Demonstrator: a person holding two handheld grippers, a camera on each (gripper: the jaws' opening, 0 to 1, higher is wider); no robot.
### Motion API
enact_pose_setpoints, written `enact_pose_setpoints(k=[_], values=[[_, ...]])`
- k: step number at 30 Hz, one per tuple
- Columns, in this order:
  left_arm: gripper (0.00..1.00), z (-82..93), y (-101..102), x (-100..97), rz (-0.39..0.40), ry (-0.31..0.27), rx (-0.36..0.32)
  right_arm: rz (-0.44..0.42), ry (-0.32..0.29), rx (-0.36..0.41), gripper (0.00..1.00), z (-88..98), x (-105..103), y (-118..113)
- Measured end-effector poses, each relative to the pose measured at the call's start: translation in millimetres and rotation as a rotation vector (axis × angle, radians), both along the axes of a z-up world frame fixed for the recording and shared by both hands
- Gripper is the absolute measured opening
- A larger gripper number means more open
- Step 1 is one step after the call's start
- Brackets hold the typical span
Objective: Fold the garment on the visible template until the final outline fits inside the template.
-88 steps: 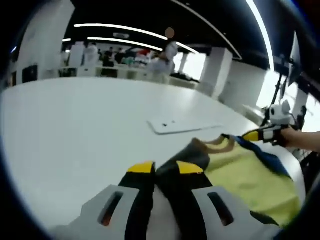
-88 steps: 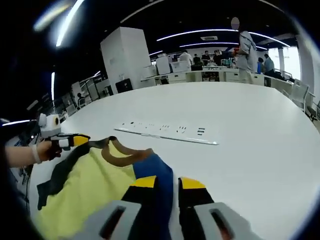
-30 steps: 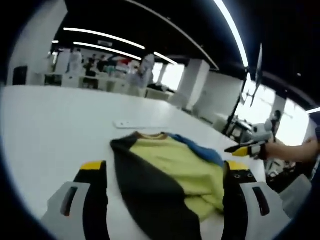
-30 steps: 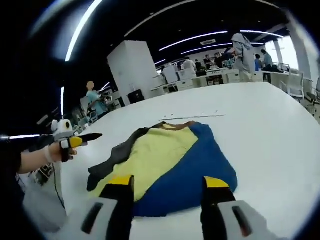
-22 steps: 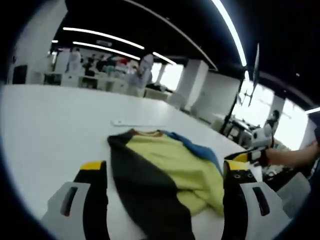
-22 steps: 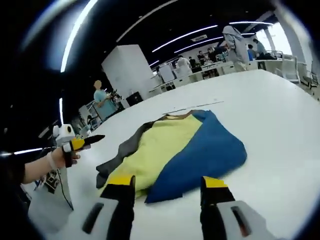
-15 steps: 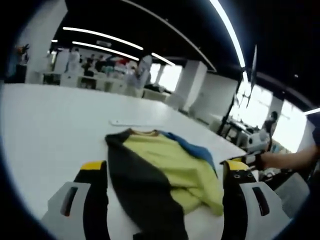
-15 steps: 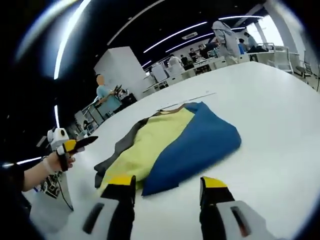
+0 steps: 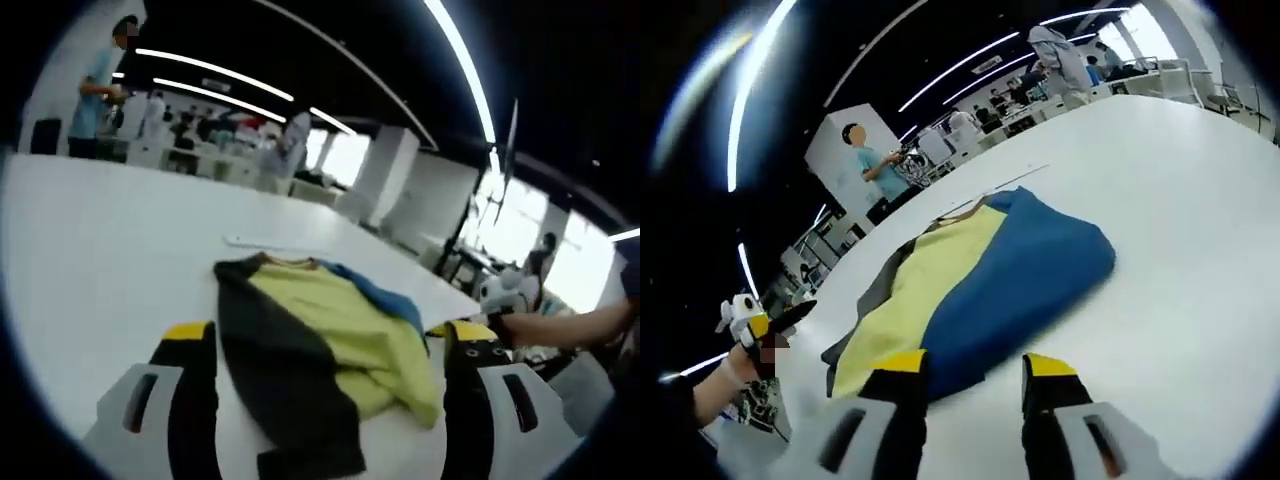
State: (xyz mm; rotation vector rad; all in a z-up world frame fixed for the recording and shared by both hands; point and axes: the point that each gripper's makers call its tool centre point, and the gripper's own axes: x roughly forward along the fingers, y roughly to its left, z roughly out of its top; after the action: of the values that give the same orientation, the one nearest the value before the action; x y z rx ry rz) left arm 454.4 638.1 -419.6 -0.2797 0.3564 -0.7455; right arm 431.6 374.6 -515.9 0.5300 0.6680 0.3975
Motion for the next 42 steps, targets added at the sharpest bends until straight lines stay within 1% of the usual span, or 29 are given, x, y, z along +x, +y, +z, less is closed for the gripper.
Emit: enact_pose_setpoints(k=[1,2,4,8,11,14,18,21,22,25,26,31,34,38,42], values=[[0.90,0.2,0.4,0.0,0.002,0.001,-0.001,-0.012,0.012,0.005,0.27,-1.2,1.6,-1.4],[0.90,0.2,0.8,-0.2,0.003,0.001,-0.001,-0.015,0.002,0.010,0.26,-0.2,4.5,-1.9],[0.89,0.6,1.2,-0.4,0.005,0.003,-0.006,-0.044,0.017,0.029,0.22,-2.4,9.0,-3.9],[0.89,-0.9,1.8,-1.4,0.007,0.008,-0.005,-0.061,0.014,0.026,0.09,-2.1,12.8,-7.3],[0.88,-2.1,1.8,-2.6,0.008,0.014,-0.007,-0.069,0.005,0.034,0.00,4.7,16.6,-9.4],[0.88,-3.6,1.3,-3.6,0.008,0.018,-0.009,-0.061,-0.008,0.027,0.00,12.3,19.4,-8.5],[0.87,-5.1,0.0,-4.5,0.008,0.025,-0.019,-0.016,-0.063,-0.015,0.00,33.2,29.3,-0.6],[0.87,-4.6,-1.0,-4.9,0.008,0.023,-0.025,0.032,-0.102,-0.045,0.00,49.5,39.3,12.0],[0.87,-4.1,-1.6,-5.4,0.008,0.022,-0.030,0.062,-0.114,-0.063,0.00,54.9,43.6,19.2],[0.86,-3.0,-1.9,-7.0,0.011,0.021,-0.038,0.113,-0.133,-0.108,0.00,60.8,52.2,32.2],[0.86,-3.0,-1.7,-7.4,0.012,0.021,-0.040,0.134,-0.139,-0.125,0.00,62.3,58.4,40.1],[0.86,-3.0,2.9,-10.2,0.025,0.023,-0.050,0.178,-0.138,-0.156,0.00,60.2,71.7,58.8],[0.85,-5.7,7.9,-10.3,0.039,0.031,-0.055,0.205,-0.119,-0.174,0.00,49.5,77.5,68.5],[0.85,-8.6,10.6,-10.6,0.053,0.042,-0.067,0.227,-0.094,-0.180,0.00,35.9,79.6,77.1],[0.85,-11.2,9.8,-11.3,0.056,0.050,-0.069,0.236,-0.072,-0.190,0.00,24.4,81.4,79.2]])
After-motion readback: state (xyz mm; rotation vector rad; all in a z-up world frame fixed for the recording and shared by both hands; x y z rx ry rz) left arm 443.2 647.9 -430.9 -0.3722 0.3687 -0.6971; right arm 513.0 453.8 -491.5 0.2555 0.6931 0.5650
